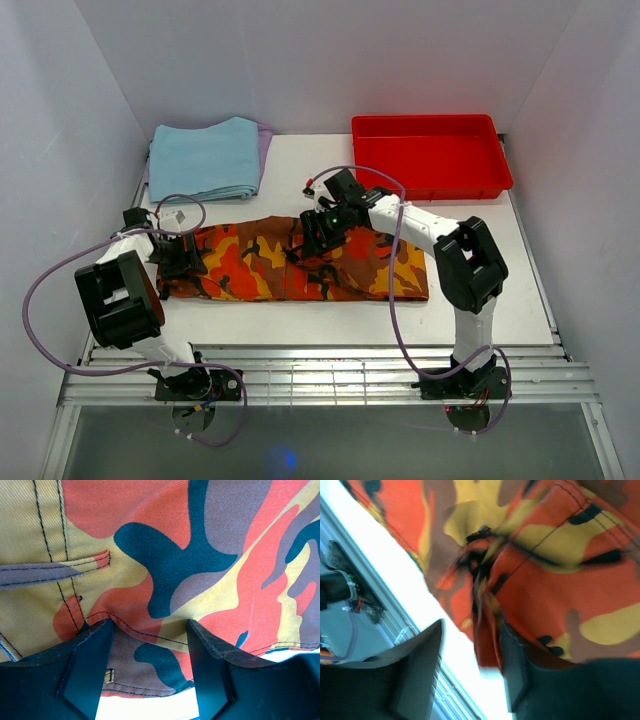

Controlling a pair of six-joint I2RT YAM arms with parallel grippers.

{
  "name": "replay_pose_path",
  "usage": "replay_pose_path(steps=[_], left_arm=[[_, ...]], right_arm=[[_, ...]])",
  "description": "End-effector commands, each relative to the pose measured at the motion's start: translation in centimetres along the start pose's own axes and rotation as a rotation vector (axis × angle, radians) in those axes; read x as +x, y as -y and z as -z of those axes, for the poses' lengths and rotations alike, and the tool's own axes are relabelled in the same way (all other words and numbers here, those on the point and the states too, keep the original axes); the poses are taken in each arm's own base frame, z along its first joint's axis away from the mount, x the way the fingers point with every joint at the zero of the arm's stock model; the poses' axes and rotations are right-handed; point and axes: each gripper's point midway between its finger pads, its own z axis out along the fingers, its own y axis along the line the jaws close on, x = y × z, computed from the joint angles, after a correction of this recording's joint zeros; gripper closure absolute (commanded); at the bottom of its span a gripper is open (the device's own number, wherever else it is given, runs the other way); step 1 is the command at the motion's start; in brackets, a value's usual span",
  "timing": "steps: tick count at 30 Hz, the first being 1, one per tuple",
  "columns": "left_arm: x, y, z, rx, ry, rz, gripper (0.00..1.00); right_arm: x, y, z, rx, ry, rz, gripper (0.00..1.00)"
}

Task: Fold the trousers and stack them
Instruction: Fold the trousers

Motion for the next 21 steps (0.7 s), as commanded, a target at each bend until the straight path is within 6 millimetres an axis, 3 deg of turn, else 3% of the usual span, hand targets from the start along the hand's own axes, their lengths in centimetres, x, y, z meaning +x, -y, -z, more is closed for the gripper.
replay_pose_path(steps=[1, 2, 5, 9, 12, 15, 16, 17, 19, 20, 21], left_arm=[[1.1, 0.7, 0.5, 0.018, -0.023, 0.016, 0.29], [1.0, 0.7, 0.5, 0.019, -0.020, 0.015, 0.28], [0.7, 0.8, 0.5, 0.027, -0.020, 0.017, 0.28], [-0.6, 2.0, 1.4, 0.081, 0.009, -0.001, 0.28], [-2.1, 3.5, 2.9, 0.138, 0.067, -0.037, 0.28], [-3.7, 5.3, 5.1, 0.201, 0.125, -0.088, 0.28], [-4.1, 6.3, 5.7, 0.244, 0.147, -0.107, 0.28], [-4.8, 6.8, 6.4, 0.259, 0.169, -0.125, 0.28], [-5.1, 7.9, 7.4, 0.294, 0.188, -0.158, 0.28], [-5.2, 8.5, 7.6, 0.304, 0.189, -0.180, 0.28], [-4.9, 8.9, 7.7, 0.312, 0.172, -0.184, 0.28]], right_arm=[[-3.2, -3.4, 1.5, -0.118, 0.083, 0.068, 0.36], [-3.6, -4.1, 1.8, -0.140, 0.094, 0.084, 0.29], [-5.0, -5.8, 3.1, -0.188, 0.132, 0.137, 0.28], [-5.8, -7.1, 5.5, -0.215, 0.175, 0.242, 0.32], [-4.4, -5.7, 7.1, -0.194, 0.160, 0.312, 0.47], [-2.4, -2.1, 9.1, -0.102, 0.131, 0.371, 0.48], [-0.8, -0.4, 9.1, -0.077, 0.095, 0.356, 0.48], [-0.5, 2.4, 10.4, -0.011, 0.096, 0.354, 0.49], [2.3, 6.0, 11.9, 0.057, 0.042, 0.272, 0.50], [2.6, 8.9, 13.9, 0.102, 0.067, 0.219, 0.50], [3.9, 10.4, 15.0, 0.118, 0.049, 0.159, 0.50]])
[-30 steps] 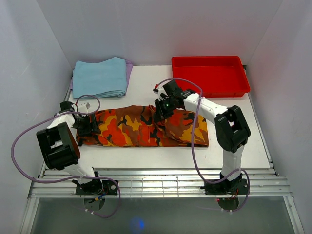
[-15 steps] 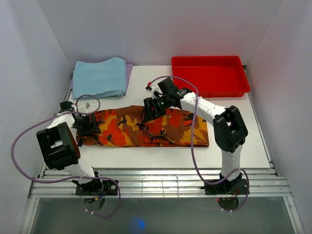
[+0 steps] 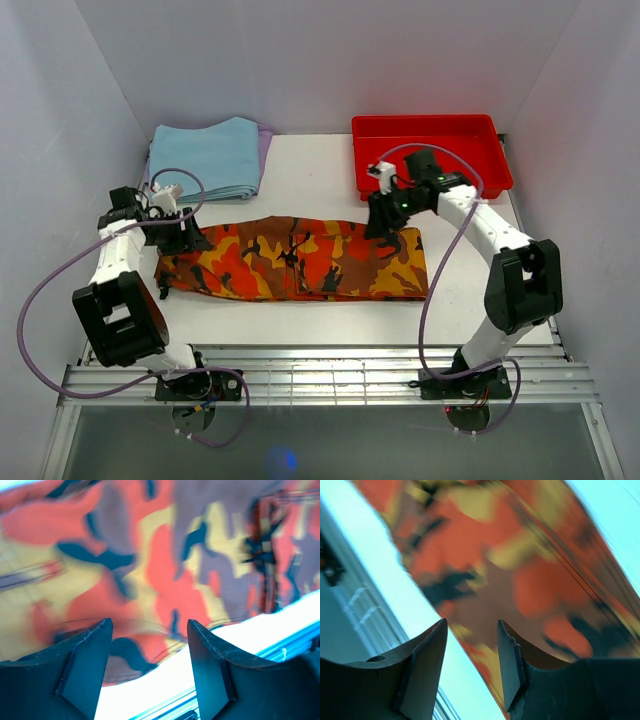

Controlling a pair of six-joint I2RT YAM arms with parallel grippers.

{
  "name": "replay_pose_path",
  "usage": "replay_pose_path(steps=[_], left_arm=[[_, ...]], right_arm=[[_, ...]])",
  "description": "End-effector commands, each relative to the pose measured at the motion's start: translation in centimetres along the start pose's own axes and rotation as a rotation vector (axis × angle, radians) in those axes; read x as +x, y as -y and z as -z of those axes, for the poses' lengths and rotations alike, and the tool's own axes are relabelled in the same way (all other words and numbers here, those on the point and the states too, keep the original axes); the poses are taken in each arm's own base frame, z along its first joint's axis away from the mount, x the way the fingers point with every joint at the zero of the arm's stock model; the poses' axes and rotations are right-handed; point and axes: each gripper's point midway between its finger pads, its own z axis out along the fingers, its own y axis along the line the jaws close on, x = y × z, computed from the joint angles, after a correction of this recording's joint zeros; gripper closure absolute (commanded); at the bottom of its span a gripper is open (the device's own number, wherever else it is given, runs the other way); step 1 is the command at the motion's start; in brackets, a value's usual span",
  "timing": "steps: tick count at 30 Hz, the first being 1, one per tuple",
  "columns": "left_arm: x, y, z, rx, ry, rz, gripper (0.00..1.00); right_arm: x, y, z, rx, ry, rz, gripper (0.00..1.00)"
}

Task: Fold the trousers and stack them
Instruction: Fold the trousers

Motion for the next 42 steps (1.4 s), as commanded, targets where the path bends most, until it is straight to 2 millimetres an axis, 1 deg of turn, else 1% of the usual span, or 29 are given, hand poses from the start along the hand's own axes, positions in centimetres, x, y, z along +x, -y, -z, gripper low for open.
replay_pose_path(steps=[1, 2, 3, 4, 5, 7, 8, 11, 12, 13, 14, 15, 18, 20, 21, 23, 25, 27, 32, 35, 36, 38, 39, 40, 42], left_arm=[[-1.3, 4.0, 1.5, 0.122, 0.039, -0.095, 0.29], [-1.1, 4.0, 1.4, 0.117, 0.030, -0.098, 0.29], [-1.0, 3.9, 1.4, 0.108, 0.028, -0.096, 0.29], [-0.9, 3.8, 1.5, 0.097, 0.028, -0.097, 0.29], [-0.8, 3.3, 1.4, 0.069, 0.021, -0.081, 0.29], [-0.8, 2.5, 1.3, 0.037, 0.024, -0.057, 0.27], [-0.8, 2.5, 1.2, 0.038, 0.023, -0.037, 0.27], [-0.2, 1.9, 0.3, 0.046, -0.005, 0.012, 0.27], [0.0, 1.7, 0.0, 0.047, -0.017, 0.033, 0.27], [0.2, 1.4, -0.2, 0.048, -0.025, 0.049, 0.27], [0.5, 1.0, -0.7, 0.048, -0.046, 0.070, 0.27], [0.7, 0.6, -0.9, 0.043, -0.055, 0.085, 0.27], [0.6, -0.4, -1.0, 0.035, -0.061, 0.121, 0.27], [0.0, -0.8, -0.6, 0.025, -0.046, 0.127, 0.27], [-0.2, -0.9, -0.6, 0.021, -0.043, 0.128, 0.27], [-0.4, -1.0, -0.4, 0.016, -0.038, 0.137, 0.27], [-0.4, -1.0, -0.3, 0.016, -0.039, 0.143, 0.27], [-0.3, -1.0, -0.2, 0.012, -0.039, 0.154, 0.27], [-0.3, -0.9, -0.1, 0.018, -0.043, 0.160, 0.27], [-1.0, 0.0, 0.4, 0.061, -0.018, 0.141, 0.28], [-1.4, 0.1, 0.6, 0.064, -0.009, 0.127, 0.28], [-1.5, 0.0, 0.6, 0.056, -0.007, 0.119, 0.28], [-1.5, -0.1, 0.7, 0.049, -0.011, 0.112, 0.28], [-1.5, -0.4, 0.8, 0.032, -0.014, 0.111, 0.28], [-1.4, -0.8, 1.1, 0.009, -0.010, 0.113, 0.28]], right_arm=[[6.2, 5.8, 4.8, 0.120, -0.107, -0.116, 0.47], [7.6, 8.1, 6.7, 0.171, -0.102, -0.189, 0.46], [8.5, 9.0, 7.8, 0.187, -0.111, -0.201, 0.45], [9.7, 9.3, 8.6, 0.191, -0.126, -0.249, 0.43], [11.2, 10.7, 10.1, 0.225, -0.111, -0.323, 0.41], [12.5, 11.4, 11.0, 0.247, -0.097, -0.364, 0.37], [13.8, 11.6, 11.2, 0.247, -0.099, -0.405, 0.36], [15.0, 12.0, 10.4, 0.244, -0.090, -0.445, 0.36], [15.8, 12.0, 9.8, 0.235, -0.100, -0.470, 0.35], [16.1, 12.1, 9.4, 0.231, -0.098, -0.490, 0.35], [16.2, 12.5, 9.0, 0.234, -0.087, -0.491, 0.35], [16.9, 12.6, 8.3, 0.219, -0.101, -0.516, 0.35], [18.0, 13.2, 7.0, 0.208, -0.105, -0.563, 0.37], [18.2, 13.7, 6.5, 0.223, -0.093, -0.592, 0.38], [18.0, 14.3, 6.2, 0.230, -0.073, -0.582, 0.39], [18.3, 14.3, 5.5, 0.210, -0.064, -0.604, 0.40], [18.3, 14.7, 5.0, 0.207, -0.051, -0.615, 0.41], [18.9, 14.9, 4.5, 0.200, -0.055, -0.616, 0.42], [18.8, 14.2, 3.0, 0.101, -0.015, -0.642, 0.44], [18.6, 13.8, 2.5, 0.058, 0.000, -0.667, 0.53], [18.7, 13.7, 2.4, 0.052, 0.002, -0.673, 0.65], [18.4, 13.6, 2.3, 0.038, 0.013, -0.687, 0.80], [18.3, 13.5, 2.4, 0.035, 0.016, -0.694, 0.92], [18.2, 13.5, 2.5, 0.030, 0.024, -0.702, 0.92], [17.7, 13.4, 3.3, 0.042, 0.038, -0.704, 0.92]])
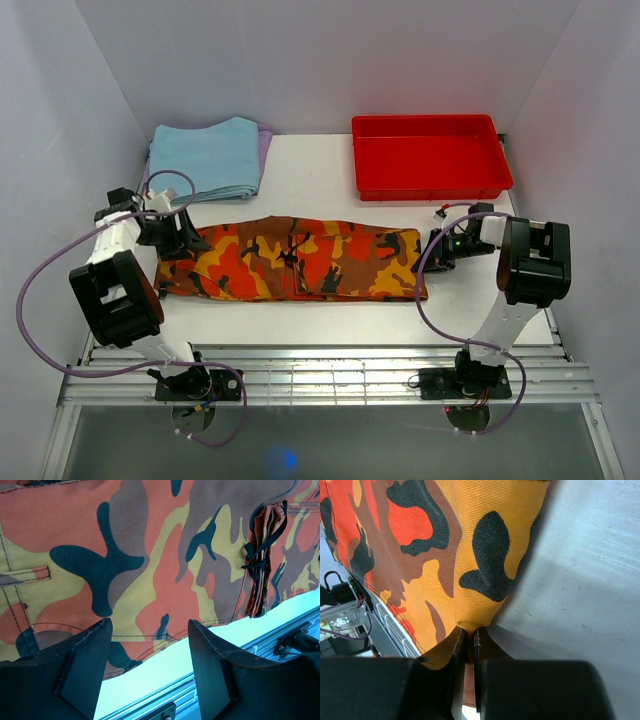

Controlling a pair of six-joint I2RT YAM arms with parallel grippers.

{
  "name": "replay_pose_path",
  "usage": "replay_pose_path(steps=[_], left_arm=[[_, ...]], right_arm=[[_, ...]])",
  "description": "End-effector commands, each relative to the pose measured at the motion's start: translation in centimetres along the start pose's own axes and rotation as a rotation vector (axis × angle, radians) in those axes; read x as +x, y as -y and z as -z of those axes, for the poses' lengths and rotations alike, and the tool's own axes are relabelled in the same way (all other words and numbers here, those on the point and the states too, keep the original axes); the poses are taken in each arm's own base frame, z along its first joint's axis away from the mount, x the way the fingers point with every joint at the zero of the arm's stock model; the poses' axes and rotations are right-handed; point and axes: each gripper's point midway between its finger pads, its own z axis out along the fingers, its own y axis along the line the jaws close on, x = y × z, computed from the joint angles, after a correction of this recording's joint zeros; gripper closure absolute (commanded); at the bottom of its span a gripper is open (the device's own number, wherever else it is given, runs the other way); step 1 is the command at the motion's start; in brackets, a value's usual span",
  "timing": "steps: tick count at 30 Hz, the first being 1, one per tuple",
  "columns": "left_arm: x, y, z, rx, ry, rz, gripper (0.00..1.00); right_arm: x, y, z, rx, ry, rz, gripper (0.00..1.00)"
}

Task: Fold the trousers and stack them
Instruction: Fold the trousers

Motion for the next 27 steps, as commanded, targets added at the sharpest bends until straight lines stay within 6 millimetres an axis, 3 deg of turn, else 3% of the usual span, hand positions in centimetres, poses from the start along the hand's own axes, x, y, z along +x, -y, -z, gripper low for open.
replay_pose_path(steps=[1, 5, 10, 13, 15, 18, 21, 25, 27], left_arm=[[-1.4, 0.0, 2.0, -0.029, 0.067, -0.038, 0.27], [-0.7, -1.3, 2.8, -0.055, 0.069, -0.016, 0.24], [0.4, -3.1, 3.3, -0.071, 0.062, 0.023, 0.23], [0.8, -3.7, 3.1, -0.082, 0.059, 0.034, 0.23], [1.0, -4.0, 2.6, -0.082, 0.054, 0.046, 0.24], [1.3, -3.8, 1.7, -0.032, 0.042, 0.065, 0.25], [1.8, -3.0, 0.9, 0.049, 0.022, 0.091, 0.26], [1.9, 0.7, 0.5, 0.241, 0.036, 0.060, 0.24], [2.2, 1.1, -0.1, 0.248, 0.031, 0.048, 0.23]], right_arm=[[-0.1, 0.4, 0.8, 0.030, 0.017, 0.003, 0.92], [-1.2, 0.6, 5.4, 0.077, 0.082, 0.021, 0.92], [-1.0, 1.7, 11.3, 0.131, 0.124, 0.027, 0.92], [-2.5, 1.4, 14.5, 0.136, 0.173, 0.077, 0.92], [-3.3, -0.2, 15.8, 0.118, 0.182, 0.102, 0.92], [-4.2, -3.0, 16.3, 0.036, 0.224, 0.116, 0.92], [-4.8, -5.5, 15.4, -0.043, 0.225, 0.116, 0.92], [-6.2, -8.5, 14.5, -0.111, 0.237, 0.153, 0.92], [-6.5, -9.2, 14.3, -0.108, 0.237, 0.173, 0.92]])
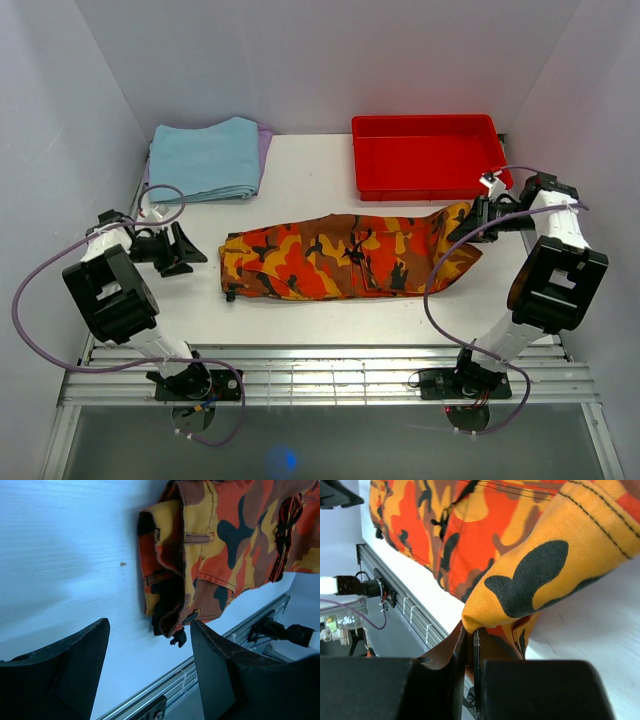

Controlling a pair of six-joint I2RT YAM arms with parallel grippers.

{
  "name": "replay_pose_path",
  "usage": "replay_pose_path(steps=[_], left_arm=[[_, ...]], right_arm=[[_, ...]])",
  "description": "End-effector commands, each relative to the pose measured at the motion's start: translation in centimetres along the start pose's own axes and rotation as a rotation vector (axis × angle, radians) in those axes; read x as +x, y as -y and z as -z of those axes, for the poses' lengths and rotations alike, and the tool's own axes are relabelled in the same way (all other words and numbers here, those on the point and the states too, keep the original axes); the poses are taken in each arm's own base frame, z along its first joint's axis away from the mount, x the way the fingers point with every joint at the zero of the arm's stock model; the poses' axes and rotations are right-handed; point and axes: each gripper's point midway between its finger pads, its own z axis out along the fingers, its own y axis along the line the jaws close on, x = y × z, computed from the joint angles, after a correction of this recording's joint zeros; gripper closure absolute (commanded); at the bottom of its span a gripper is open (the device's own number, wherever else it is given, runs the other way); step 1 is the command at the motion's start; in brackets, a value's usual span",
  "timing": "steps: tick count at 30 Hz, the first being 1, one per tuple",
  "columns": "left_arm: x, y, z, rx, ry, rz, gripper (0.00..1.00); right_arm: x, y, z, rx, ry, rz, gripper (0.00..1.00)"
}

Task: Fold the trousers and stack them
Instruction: Fold the trousers

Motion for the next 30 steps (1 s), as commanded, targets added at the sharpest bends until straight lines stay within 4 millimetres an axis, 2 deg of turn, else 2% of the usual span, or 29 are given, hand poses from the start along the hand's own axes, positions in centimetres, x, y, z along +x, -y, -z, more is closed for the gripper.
replay_pose_path(steps=[1, 3, 11, 14, 15, 17, 18, 21, 22, 30], left_arm=[[0.2, 3.2, -1.1, 0.124, 0.012, -0.075, 0.23], [0.5, 2.5, -2.0, 0.084, 0.002, -0.068, 0.24], [1.6, 1.9, -6.7, 0.030, -0.103, -0.075, 0.32], [2.2, 0.3, -7.7, -0.039, -0.138, -0.036, 0.49], [2.3, -0.1, -7.8, -0.053, -0.144, -0.032, 0.63], [2.5, -0.5, -8.1, -0.064, -0.156, -0.030, 0.76], [2.6, -0.8, -8.2, -0.069, -0.163, -0.026, 0.87], [2.5, -0.8, -8.4, -0.061, -0.179, -0.019, 1.00], [2.6, -0.8, -8.6, -0.054, -0.183, -0.016, 1.00], [3.9, -0.5, -9.3, -0.041, -0.217, -0.022, 1.00]], right_arm=[[-2.4, -4.4, 0.1, -0.092, 0.063, 0.059, 0.92], [-2.4, -4.8, -0.2, -0.102, 0.058, 0.057, 0.92], [-2.6, -6.8, -1.1, -0.124, 0.031, 0.089, 0.92], [-3.0, -8.3, -1.8, -0.140, 0.026, 0.115, 0.92], [-3.1, -8.8, -2.0, -0.142, 0.027, 0.124, 0.92], [-3.2, -10.4, -2.8, -0.151, 0.020, 0.124, 0.92], [-3.8, -10.7, -3.4, -0.156, 0.038, 0.152, 0.92], [-4.2, -13.0, -5.4, -0.190, 0.023, 0.172, 0.92], [-3.8, -14.4, -6.5, -0.218, -0.002, 0.198, 0.92], [-4.4, -20.5, -11.9, -0.308, -0.054, 0.234, 0.92]])
